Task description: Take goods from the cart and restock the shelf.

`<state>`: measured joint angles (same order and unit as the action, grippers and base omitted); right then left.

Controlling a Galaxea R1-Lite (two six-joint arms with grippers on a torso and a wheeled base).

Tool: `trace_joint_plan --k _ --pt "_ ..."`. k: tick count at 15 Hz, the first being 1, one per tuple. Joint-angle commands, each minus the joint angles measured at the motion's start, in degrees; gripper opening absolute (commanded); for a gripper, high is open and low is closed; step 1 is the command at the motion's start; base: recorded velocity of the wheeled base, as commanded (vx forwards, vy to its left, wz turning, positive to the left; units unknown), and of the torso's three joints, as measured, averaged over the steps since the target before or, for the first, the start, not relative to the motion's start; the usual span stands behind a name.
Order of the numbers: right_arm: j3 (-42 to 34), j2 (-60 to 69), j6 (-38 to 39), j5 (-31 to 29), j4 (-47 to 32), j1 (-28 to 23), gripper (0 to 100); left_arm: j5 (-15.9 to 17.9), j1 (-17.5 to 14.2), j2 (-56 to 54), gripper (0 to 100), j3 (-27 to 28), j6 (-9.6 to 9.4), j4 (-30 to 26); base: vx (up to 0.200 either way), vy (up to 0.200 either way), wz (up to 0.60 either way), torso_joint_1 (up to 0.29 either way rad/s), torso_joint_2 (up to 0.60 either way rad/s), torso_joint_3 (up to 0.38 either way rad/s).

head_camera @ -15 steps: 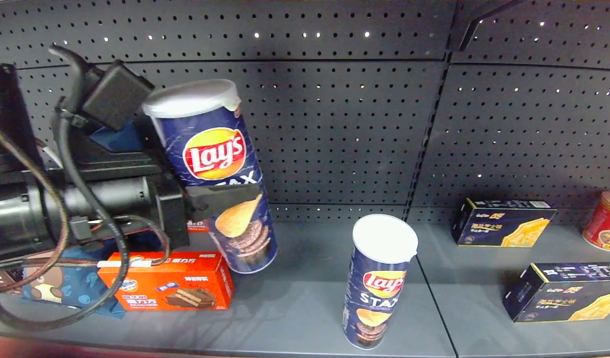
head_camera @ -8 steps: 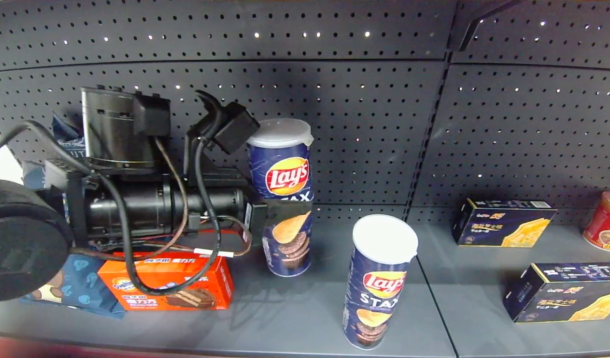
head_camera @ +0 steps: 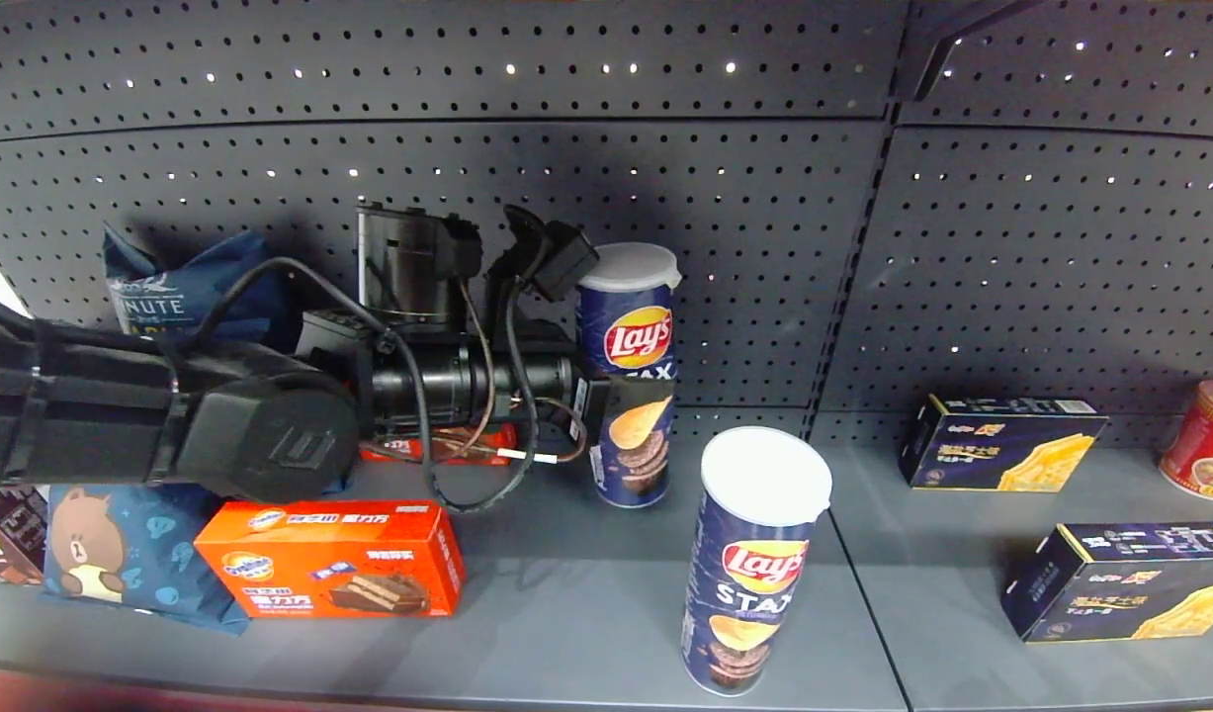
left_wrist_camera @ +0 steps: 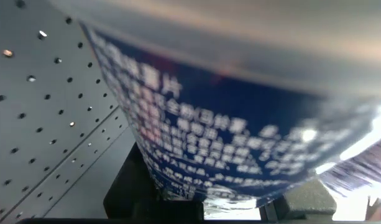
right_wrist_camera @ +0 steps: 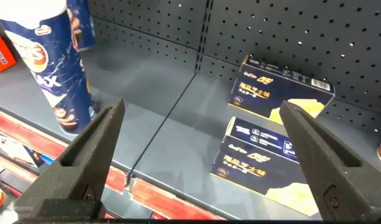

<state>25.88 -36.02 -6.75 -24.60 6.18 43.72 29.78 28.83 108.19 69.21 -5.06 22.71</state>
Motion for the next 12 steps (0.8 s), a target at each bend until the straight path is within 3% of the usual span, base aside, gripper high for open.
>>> trace_joint_plan --k 1,3,6,12 --pt "-0.1 -0.5 0.0 0.1 0.1 -0.8 100 0.0 0.0 4.5 0 2.7 -0.04 0.1 0.000 0.000 0.00 0.000 0.00 0.000" --pt "-0.1 -0.7 0.0 0.0 0.1 -0.9 100 0.1 0.0 6.5 0 4.4 -0.13 0.1 0.000 0.000 0.00 0.000 0.00 0.000" --pt "-0.1 -0.7 0.0 -0.1 0.1 -0.9 100 0.3 -0.5 9.5 0 5.7 -5.14 0.0 0.000 0.000 0.00 0.000 0.00 0.000" --pt "-0.6 -0.6 0.0 -0.1 0.1 -1.4 100 0.3 -0.2 13.4 0 11.3 -5.14 -0.1 0.000 0.000 0.00 0.000 0.00 0.000"
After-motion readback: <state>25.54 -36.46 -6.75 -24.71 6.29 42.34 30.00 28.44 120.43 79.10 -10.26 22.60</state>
